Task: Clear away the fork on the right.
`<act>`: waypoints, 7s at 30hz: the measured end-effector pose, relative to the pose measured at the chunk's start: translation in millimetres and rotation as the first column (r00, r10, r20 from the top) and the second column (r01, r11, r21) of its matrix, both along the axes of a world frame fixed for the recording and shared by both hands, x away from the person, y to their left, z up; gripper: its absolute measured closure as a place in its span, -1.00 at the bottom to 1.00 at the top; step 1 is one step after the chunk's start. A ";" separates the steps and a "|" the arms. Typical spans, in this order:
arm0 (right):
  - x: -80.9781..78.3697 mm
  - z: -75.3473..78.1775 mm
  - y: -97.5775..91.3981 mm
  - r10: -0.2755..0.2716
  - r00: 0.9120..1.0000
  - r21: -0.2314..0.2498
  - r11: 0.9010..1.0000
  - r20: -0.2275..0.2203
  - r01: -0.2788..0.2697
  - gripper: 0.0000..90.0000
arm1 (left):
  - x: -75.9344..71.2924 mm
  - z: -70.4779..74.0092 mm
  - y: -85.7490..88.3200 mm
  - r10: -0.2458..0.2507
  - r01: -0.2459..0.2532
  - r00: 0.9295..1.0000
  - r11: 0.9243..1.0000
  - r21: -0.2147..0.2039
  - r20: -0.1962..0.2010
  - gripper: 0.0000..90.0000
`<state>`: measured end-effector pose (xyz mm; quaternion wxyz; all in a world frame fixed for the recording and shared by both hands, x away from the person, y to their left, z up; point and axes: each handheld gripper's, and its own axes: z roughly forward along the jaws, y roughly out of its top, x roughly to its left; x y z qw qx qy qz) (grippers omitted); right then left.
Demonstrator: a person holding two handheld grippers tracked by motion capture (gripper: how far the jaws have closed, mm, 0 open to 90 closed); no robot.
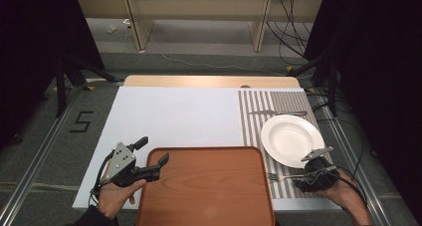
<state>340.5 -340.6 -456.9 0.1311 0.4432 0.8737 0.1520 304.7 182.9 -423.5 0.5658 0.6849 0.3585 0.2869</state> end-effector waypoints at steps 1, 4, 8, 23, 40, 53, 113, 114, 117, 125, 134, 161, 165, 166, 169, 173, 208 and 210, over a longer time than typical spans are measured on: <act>1.2 -1.6 -0.1 0.006 1.000 0.001 1.000 -0.003 -0.006 -0.41 | 0.0 0.0 -0.1 0.000 0.000 1.000 1.000 -0.001 0.000 -0.64; 2.3 -2.3 0.0 0.003 1.000 0.004 1.000 -0.008 -0.003 -0.41 | -0.1 0.0 -0.3 -0.001 0.001 1.000 1.000 0.000 0.000 -0.64; 2.7 -1.9 -0.9 0.001 1.000 0.007 1.000 -0.013 -0.001 -0.39 | 0.1 -0.2 -0.2 0.000 0.000 1.000 1.000 0.002 -0.001 -0.64; 0.9 0.4 2.1 0.038 0.998 0.006 0.999 -0.049 -0.038 -0.11 | 0.2 -0.4 -0.5 -0.001 0.001 1.000 1.000 0.002 -0.001 -0.64; -0.1 5.9 16.8 0.110 0.987 -0.056 0.992 -0.119 -0.117 0.46 | 0.5 -0.7 -0.5 0.000 0.000 1.000 1.000 0.005 0.000 -0.64; 2.8 7.7 28.5 0.212 0.962 -0.121 0.965 -0.175 -0.234 0.75 | 0.8 -1.0 -0.6 0.001 -0.001 1.000 1.000 0.006 -0.001 -0.63; -15.4 57.9 114.4 0.350 0.931 0.208 0.908 0.099 -0.364 0.88 | 1.4 -0.7 0.4 0.013 -0.013 1.000 1.000 0.002 0.007 -0.63; -15.9 57.8 116.4 0.355 0.930 0.211 0.906 0.095 -0.367 0.88 | 1.4 -0.7 0.5 0.014 -0.014 1.000 1.000 0.001 0.006 -0.63; -17.1 56.2 123.8 0.372 0.924 0.225 0.896 0.089 -0.383 0.88 | 1.3 -0.6 0.8 0.015 -0.015 1.000 1.000 -0.002 0.008 -0.63; -19.5 47.6 142.7 0.413 0.910 0.295 0.865 0.045 -0.407 0.88 | 0.9 -0.5 0.6 0.011 -0.011 1.000 1.000 -0.001 0.009 -0.63; -18.6 43.1 148.2 0.409 0.912 0.309 0.865 0.023 -0.395 0.88 | 0.9 -0.5 0.7 0.013 -0.013 1.000 1.000 -0.002 0.010 -0.63; -19.2 20.4 152.8 0.360 0.926 0.253 0.912 -0.111 -0.324 0.88 | 0.1 -0.2 0.7 0.014 -0.014 1.000 1.000 -0.002 0.011 -0.63; -19.3 17.4 152.6 0.357 0.924 0.240 0.917 -0.135 -0.319 0.88 | 0.3 -0.2 0.8 0.013 -0.013 1.000 1.000 -0.003 0.010 -0.63; -19.3 16.7 152.8 0.356 0.924 0.238 0.918 -0.138 -0.318 0.88 | 0.3 -0.1 0.7 0.014 -0.014 1.000 1.000 -0.003 0.011 -0.63; -19.0 14.5 153.1 0.351 0.924 0.220 0.923 -0.152 -0.315 0.88 | 0.1 0.0 0.6 0.011 -0.011 1.000 1.000 -0.001 0.012 -0.63; -18.1 12.0 153.4 0.342 0.926 0.210 0.929 -0.160 -0.306 0.88 | 0.5 -0.4 0.7 0.013 -0.013 1.000 1.000 -0.001 0.010 -0.63; -31.7 15.0 178.6 0.446 0.895 0.178 0.880 0.006 -0.440 0.42 | 1.3 -1.0 1.5 0.016 -0.016 1.000 1.000 0.003 0.005 -0.63; -32.4 14.5 180.9 0.451 0.892 0.175 0.878 0.006 -0.445 0.46 | 1.2 -0.9 1.1 0.015 -0.015 1.000 1.000 0.003 0.006 -0.63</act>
